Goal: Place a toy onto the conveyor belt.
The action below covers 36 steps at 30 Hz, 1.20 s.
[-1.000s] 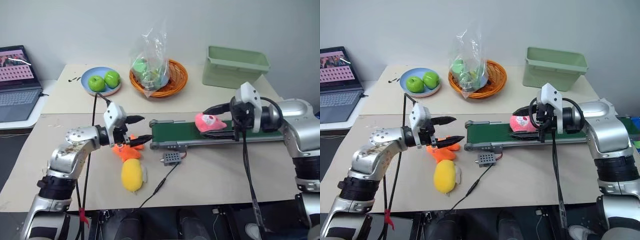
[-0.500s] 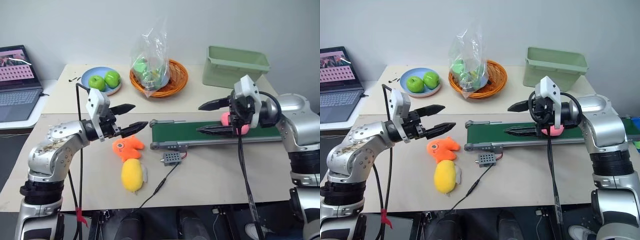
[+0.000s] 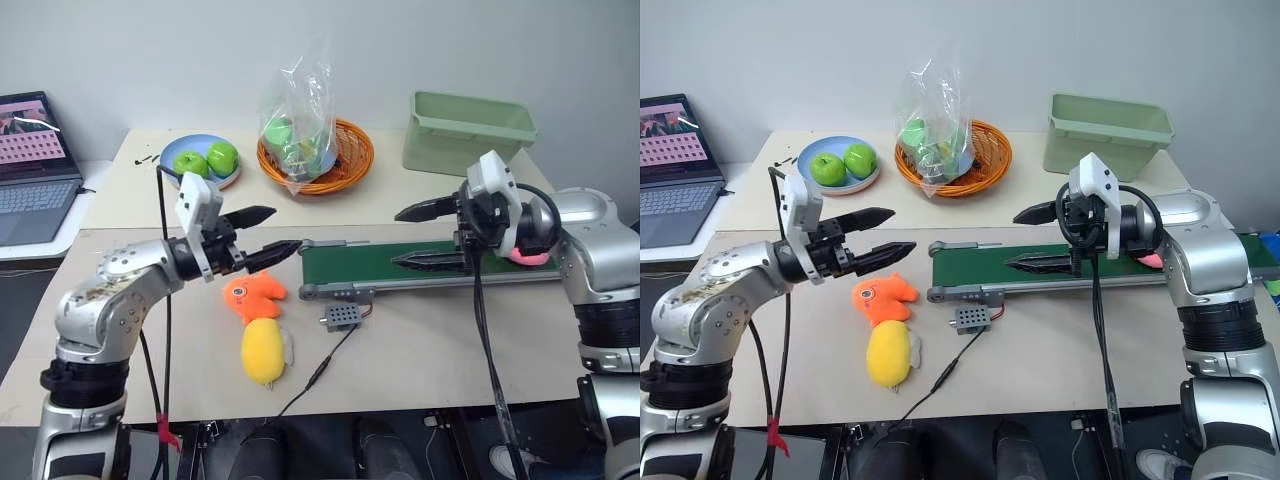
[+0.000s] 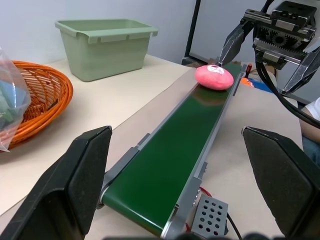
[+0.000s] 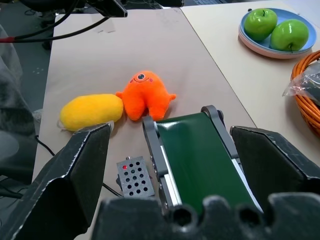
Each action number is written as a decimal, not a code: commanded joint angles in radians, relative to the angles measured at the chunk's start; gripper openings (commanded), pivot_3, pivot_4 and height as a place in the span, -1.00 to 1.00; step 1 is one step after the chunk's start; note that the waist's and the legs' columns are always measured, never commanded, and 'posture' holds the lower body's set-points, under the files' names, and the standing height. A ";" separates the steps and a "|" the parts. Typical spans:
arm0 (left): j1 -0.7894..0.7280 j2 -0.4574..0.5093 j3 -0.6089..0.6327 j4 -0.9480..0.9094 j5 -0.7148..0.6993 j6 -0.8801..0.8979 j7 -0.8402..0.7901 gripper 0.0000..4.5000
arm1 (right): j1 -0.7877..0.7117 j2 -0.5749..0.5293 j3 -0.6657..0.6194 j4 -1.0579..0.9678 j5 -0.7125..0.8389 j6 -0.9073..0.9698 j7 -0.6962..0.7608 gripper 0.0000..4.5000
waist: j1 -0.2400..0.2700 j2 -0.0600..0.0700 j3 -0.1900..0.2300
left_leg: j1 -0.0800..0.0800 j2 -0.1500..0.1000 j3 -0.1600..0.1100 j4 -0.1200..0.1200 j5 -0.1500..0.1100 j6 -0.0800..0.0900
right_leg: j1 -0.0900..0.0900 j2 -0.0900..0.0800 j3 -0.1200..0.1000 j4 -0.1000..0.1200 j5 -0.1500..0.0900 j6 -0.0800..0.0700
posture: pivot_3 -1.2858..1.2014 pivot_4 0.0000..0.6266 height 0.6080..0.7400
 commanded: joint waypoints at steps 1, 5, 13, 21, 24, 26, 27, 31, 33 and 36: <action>-0.016 0.009 0.029 -0.021 -0.029 0.002 -0.005 0.98 | -0.025 -0.010 -0.027 -0.014 0.017 -0.005 0.003 1.00 | 0.000 0.000 0.000 | 0.000 0.000 0.000 0.000 0.000 0.000 | 0.000 0.000 0.000 0.000 0.000 0.000 | 0.03 -0.52 1.00; -0.017 0.012 0.025 -0.019 -0.028 -0.002 -0.006 0.98 | -0.027 -0.010 -0.028 -0.013 0.018 -0.006 0.002 1.00 | 0.000 0.000 0.000 | 0.000 0.000 0.000 0.000 0.000 0.000 | 0.000 0.000 0.000 0.000 0.000 0.000 | 0.03 -0.52 1.00; -0.028 0.014 0.018 -0.009 -0.024 -0.003 -0.013 0.98 | -0.026 -0.011 -0.030 -0.013 0.015 -0.008 -0.003 1.00 | 0.000 0.000 0.000 | 0.000 0.000 0.000 0.000 0.000 0.000 | 0.000 0.000 0.000 0.000 0.000 0.000 | 0.03 -0.52 1.00; -0.027 0.022 0.027 0.001 -0.027 0.000 -0.019 0.98 | -0.023 -0.008 -0.032 -0.016 0.018 -0.008 -0.006 1.00 | 0.000 0.000 0.000 | 0.000 0.000 0.000 0.000 0.000 0.000 | 0.000 0.000 0.000 0.000 0.000 0.000 | 0.03 -0.52 1.00; -0.015 0.031 0.033 0.006 -0.023 -0.002 -0.024 0.98 | -0.022 -0.009 -0.033 -0.015 0.018 -0.009 -0.006 1.00 | 0.000 0.000 0.000 | 0.000 0.000 0.000 0.000 0.000 0.000 | 0.000 0.000 0.000 0.000 0.000 0.000 | 0.03 -0.52 1.00; -0.013 0.034 0.036 0.010 -0.023 -0.003 -0.024 0.98 | -0.023 -0.008 -0.033 -0.013 0.017 -0.010 -0.007 1.00 | 0.000 0.000 0.000 | 0.000 0.000 0.000 0.000 0.000 0.000 | 0.000 0.000 0.000 0.000 0.000 0.000 | 0.03 -0.52 1.00; -0.012 0.034 0.038 0.010 -0.024 -0.003 -0.023 0.98 | -0.023 -0.008 -0.033 -0.013 0.017 -0.011 -0.008 1.00 | 0.000 0.000 0.000 | 0.000 0.000 0.000 0.000 0.000 0.000 | 0.000 0.000 0.000 0.000 0.000 0.000 | 0.03 -0.52 1.00; -0.010 0.031 0.041 0.011 -0.026 -0.003 -0.020 0.98 | -0.027 -0.004 -0.032 -0.006 0.013 -0.017 -0.011 1.00 | 0.000 0.000 0.000 | 0.000 0.000 0.000 0.000 0.000 0.000 | 0.000 0.000 0.000 -0.001 0.000 0.000 | 0.03 -0.52 1.00; -0.009 0.029 0.042 0.013 -0.028 -0.002 -0.018 0.98 | -0.030 -0.002 -0.030 -0.003 0.011 -0.019 -0.013 1.00 | 0.000 0.000 0.000 | 0.000 0.000 0.000 0.000 0.000 0.000 | 0.000 0.000 0.000 -0.001 0.000 0.000 | 0.03 -0.52 1.00; 0.004 0.029 0.043 0.013 -0.026 -0.004 -0.017 0.98 | -0.028 -0.002 -0.031 -0.002 0.011 -0.022 -0.014 1.00 | 0.000 0.000 0.000 | 0.000 0.000 0.000 0.000 0.000 0.000 | 0.000 0.000 0.000 -0.001 0.000 0.000 | 0.03 -0.52 1.00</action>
